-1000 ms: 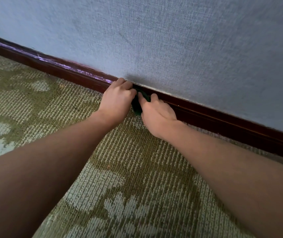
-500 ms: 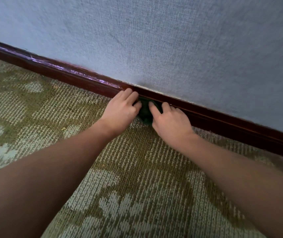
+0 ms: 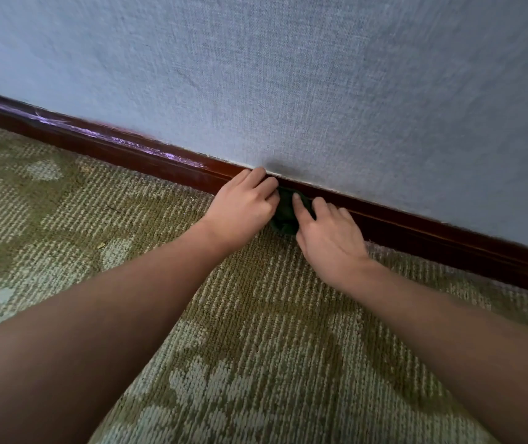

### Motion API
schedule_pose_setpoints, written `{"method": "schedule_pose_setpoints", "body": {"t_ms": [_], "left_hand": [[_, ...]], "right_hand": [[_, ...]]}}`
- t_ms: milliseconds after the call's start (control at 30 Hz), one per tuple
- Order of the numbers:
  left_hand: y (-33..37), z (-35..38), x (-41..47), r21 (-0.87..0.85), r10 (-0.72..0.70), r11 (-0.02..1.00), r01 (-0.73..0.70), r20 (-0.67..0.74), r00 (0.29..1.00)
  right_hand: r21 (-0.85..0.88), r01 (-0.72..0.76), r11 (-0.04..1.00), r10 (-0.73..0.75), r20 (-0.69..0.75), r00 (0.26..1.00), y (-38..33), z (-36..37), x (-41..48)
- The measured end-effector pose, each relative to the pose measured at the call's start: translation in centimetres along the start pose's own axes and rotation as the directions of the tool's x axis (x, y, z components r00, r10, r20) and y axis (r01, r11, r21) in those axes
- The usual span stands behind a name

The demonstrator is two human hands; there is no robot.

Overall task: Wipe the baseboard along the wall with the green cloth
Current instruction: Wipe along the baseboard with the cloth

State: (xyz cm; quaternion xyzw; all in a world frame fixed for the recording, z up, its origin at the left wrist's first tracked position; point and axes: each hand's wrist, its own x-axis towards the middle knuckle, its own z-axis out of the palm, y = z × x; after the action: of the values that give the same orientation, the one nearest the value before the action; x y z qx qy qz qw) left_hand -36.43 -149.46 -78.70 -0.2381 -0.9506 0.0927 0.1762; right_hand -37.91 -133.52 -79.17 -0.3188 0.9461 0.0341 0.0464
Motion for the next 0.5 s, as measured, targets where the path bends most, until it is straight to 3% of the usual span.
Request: {"method": "schedule_pose_setpoints", "body": {"t_ms": [233,500], "left_hand": [[-1.7,-0.3,-0.8,-0.006,-0.041,0.999,0.041,0.034,0.999],[-4.3,-0.1,-2.5,-0.075,-0.138,0.987,0.142,0.056,0.989]], "right_hand": [[0.177,-0.003,0.984,0.008,-0.024,1.0,-1.0,-0.9,1.4],[0.215,0.018,0.976,-0.015,-0.013,1.0,-4.0,-1.1,3.8]]}}
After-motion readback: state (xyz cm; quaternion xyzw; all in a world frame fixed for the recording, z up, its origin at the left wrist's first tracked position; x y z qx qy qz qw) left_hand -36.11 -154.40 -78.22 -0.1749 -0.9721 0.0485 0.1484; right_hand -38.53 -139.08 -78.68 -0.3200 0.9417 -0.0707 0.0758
